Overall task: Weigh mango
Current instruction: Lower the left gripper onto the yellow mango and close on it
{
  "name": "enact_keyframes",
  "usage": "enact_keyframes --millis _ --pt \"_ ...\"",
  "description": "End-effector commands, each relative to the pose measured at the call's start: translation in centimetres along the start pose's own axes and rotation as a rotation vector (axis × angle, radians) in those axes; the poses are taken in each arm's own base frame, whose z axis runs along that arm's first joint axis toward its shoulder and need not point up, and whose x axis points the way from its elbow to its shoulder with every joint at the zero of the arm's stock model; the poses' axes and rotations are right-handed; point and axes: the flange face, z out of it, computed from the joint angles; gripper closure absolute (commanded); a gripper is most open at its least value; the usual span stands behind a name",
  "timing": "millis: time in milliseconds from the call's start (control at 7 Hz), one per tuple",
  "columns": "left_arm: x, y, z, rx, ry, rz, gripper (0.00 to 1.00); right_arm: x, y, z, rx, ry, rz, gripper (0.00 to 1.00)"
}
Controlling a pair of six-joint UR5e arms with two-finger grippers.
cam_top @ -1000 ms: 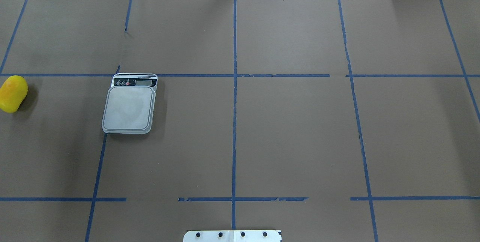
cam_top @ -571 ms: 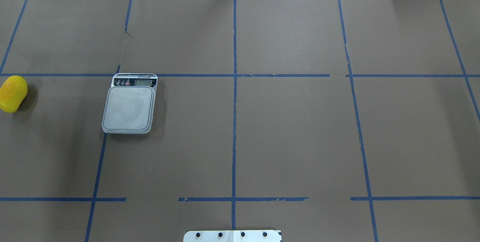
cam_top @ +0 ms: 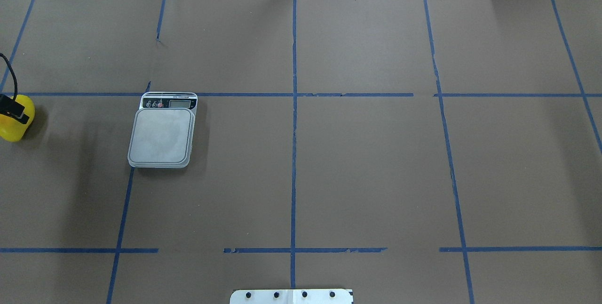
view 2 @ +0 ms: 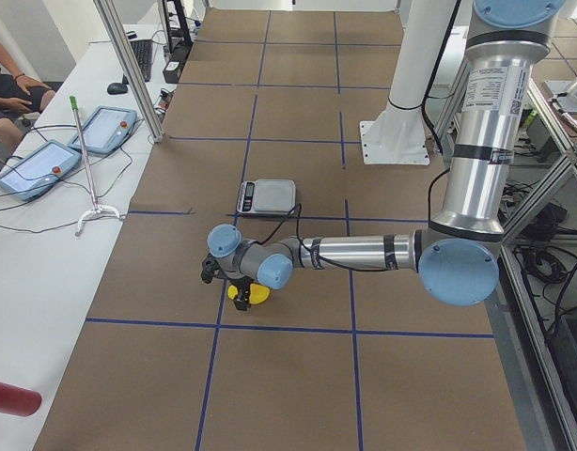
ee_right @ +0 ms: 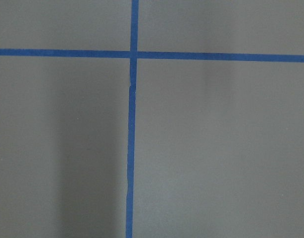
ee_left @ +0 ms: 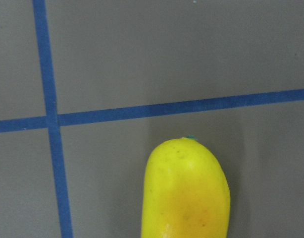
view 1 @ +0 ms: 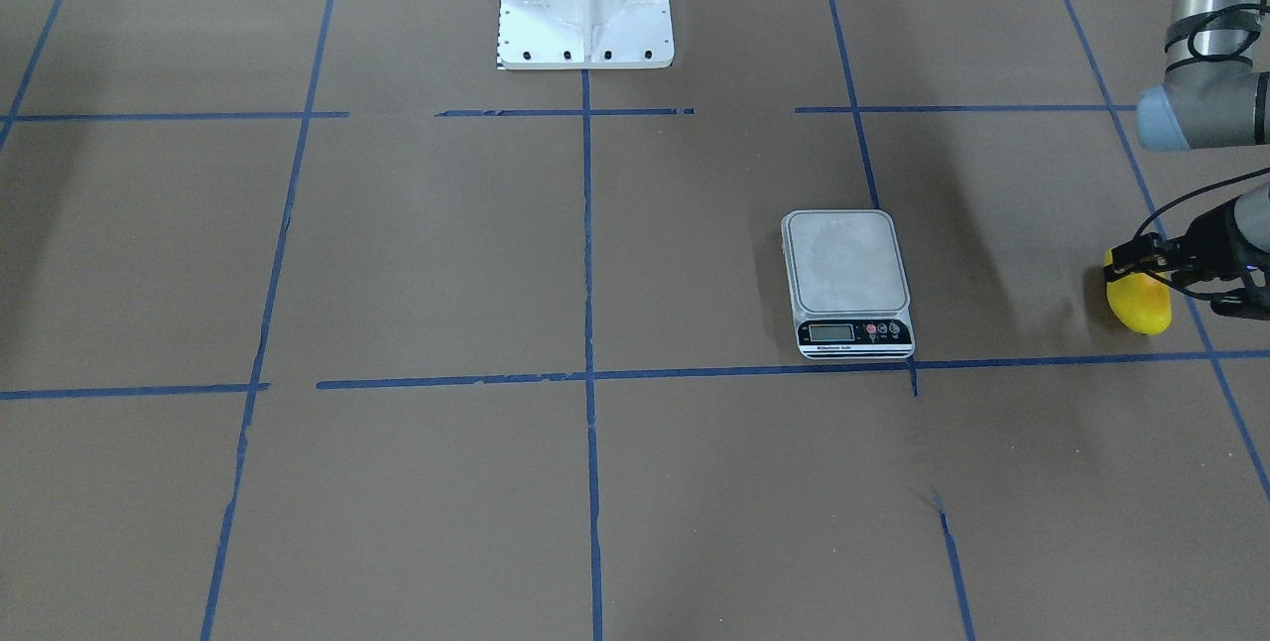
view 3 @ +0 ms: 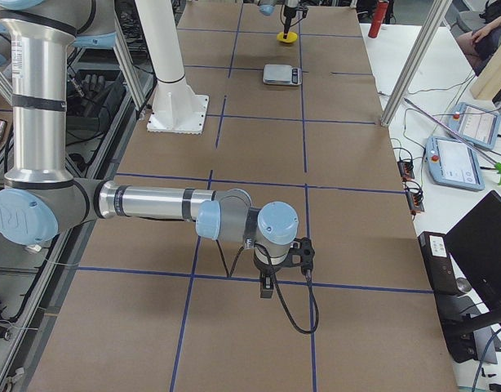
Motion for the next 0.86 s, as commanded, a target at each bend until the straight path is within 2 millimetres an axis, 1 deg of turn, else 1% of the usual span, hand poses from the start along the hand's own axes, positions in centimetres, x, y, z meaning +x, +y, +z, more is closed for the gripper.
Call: enact_keyframes --millis 0,143,286,429,571,714 --pt "0.7 0.4 2.9 -0.019 0.007 0.048 0.15 0.0 0.0 0.0 0.000 0.000 0.000 0.00" --pt "1.7 -0.1 2.5 -0.012 0.013 0.055 0.96 0.0 -0.1 -0.1 0.001 0.000 -0.001 0.00" --pt "3.0 -0.9 1.5 0.002 0.018 0.066 1.00 0.0 0.0 0.0 0.000 0.000 0.000 0.00" --pt "5.2 -1.7 -1.0 0.020 0.025 0.067 1.00 0.0 0.0 0.0 0.000 0.000 0.000 0.00" --pt "10.3 -2.8 -5.2 0.032 0.030 -0.007 1.00 0.0 0.0 0.0 0.000 0.000 0.000 0.00" --pt "15.0 -3.9 -9.0 0.054 0.046 -0.036 1.00 0.0 0.0 0.0 0.000 0.000 0.000 0.00"
